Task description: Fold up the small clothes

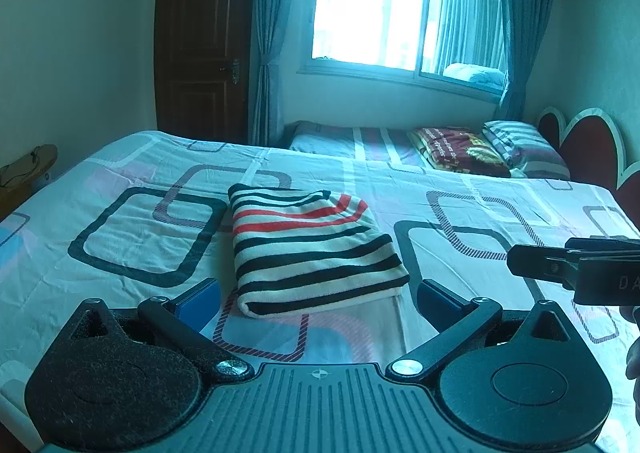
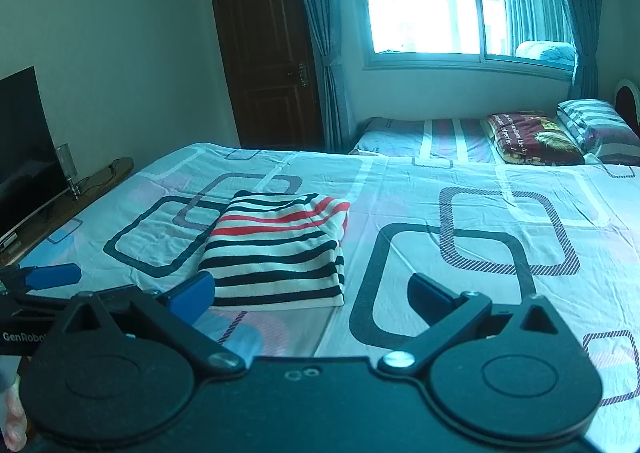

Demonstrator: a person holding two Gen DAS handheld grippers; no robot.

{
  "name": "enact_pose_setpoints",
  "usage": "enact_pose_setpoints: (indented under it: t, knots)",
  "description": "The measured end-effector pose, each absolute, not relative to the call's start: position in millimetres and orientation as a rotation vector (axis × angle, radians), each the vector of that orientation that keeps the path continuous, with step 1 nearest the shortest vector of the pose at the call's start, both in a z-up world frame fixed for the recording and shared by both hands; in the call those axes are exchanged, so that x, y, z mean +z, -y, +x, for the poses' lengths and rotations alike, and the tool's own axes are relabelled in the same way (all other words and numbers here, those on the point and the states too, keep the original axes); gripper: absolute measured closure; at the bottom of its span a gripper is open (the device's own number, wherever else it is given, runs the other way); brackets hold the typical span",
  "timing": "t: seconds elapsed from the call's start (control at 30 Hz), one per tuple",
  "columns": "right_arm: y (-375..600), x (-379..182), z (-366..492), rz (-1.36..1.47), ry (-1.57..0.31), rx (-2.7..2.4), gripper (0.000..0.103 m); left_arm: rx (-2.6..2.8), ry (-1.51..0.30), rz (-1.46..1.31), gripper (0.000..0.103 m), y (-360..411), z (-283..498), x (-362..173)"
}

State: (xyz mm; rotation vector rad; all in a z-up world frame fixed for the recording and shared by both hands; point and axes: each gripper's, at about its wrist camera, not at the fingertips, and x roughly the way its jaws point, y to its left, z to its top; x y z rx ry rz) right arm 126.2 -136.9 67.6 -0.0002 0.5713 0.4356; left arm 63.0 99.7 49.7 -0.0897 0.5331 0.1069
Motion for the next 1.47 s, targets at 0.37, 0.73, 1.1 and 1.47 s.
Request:
enact_pose_setpoints:
  t: [0.37, 0.73, 1.1, 1.47]
  knots:
    - [135.4, 66.7, 126.0, 0.006, -0.572, 0.424, 0.001, 0.101, -0.53, -0.076, 0.0, -100.2, 63.6, 51.0]
    - [133.2, 66.8, 125.7, -0.003, -0.573, 0.427, 0.001, 0.098, -0.521, -0.07, 0.0, -102.2, 63.2, 52.7]
    - [132.8, 66.4, 125.9, -0.006, -0.572, 0.43, 0.001, 0.084, -0.523, -0.058, 0.0, -102.7, 63.4, 52.8]
    - [132.7, 66.6, 126.4, -0.01, -0.572, 0.429, 0.001, 0.07, -0.51, -0.032, 0.0, -100.0, 63.5, 50.7]
